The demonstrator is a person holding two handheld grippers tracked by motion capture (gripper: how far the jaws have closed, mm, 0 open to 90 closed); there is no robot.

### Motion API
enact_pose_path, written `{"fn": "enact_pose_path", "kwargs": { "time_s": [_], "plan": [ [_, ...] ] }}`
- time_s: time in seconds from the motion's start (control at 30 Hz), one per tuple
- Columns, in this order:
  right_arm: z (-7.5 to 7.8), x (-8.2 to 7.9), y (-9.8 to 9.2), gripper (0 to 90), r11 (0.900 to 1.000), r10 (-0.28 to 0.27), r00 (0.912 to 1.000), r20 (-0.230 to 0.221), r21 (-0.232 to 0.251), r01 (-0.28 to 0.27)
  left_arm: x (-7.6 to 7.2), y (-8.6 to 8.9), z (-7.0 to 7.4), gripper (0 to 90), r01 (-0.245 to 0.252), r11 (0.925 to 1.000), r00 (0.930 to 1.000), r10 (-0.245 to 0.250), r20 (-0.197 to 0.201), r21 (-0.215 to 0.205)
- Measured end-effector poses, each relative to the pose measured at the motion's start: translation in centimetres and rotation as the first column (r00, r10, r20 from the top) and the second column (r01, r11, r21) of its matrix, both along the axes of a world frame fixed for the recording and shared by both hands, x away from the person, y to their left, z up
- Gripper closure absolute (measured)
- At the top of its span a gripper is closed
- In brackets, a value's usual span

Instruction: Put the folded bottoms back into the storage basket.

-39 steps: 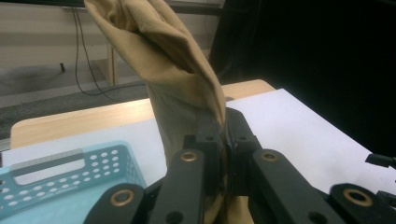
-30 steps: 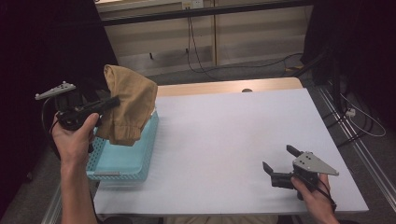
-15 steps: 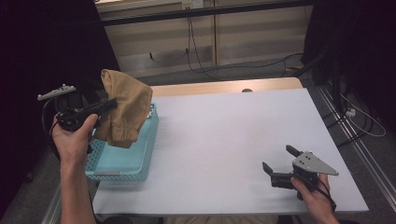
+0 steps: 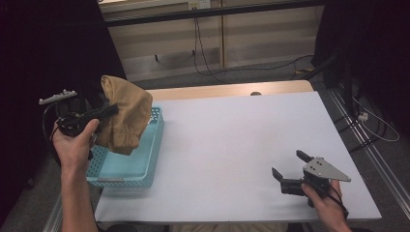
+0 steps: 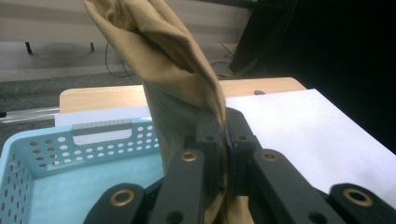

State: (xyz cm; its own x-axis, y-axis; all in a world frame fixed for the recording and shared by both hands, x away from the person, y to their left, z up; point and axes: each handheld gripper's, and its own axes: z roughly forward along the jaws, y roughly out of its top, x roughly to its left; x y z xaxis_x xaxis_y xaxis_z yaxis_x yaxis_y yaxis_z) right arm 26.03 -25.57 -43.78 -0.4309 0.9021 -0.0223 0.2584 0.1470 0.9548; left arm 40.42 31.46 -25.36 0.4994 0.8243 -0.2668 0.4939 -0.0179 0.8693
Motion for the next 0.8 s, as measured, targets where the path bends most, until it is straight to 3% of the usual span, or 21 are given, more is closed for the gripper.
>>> {"fn": "enact_pose_path", "kwargs": {
  "time_s": [0.3,0.43,0.8],
  "plan": [
    [0.0,0.0,0.0,0.7,1.0,0.002,1.0,0.002,0.0,-0.002,0.5,0.1,-0.7,86.5,-0.016,0.9998,0.9996,0.016,-0.025,0.01],
    [0.0,0.0,0.0,0.8,1.0,0.003,1.0,0.002,-0.002,-0.003,0.9,0.1,-1.2,86.5,-0.033,0.9986,0.9988,0.034,-0.035,0.041],
    [0.0,0.0,0.1,0.7,1.0,0.011,0.9999,-0.007,-0.003,-0.011,2.3,0.7,-3.2,86.5,-0.045,0.9978,0.994,0.049,-0.097,0.05]
  ]
}}
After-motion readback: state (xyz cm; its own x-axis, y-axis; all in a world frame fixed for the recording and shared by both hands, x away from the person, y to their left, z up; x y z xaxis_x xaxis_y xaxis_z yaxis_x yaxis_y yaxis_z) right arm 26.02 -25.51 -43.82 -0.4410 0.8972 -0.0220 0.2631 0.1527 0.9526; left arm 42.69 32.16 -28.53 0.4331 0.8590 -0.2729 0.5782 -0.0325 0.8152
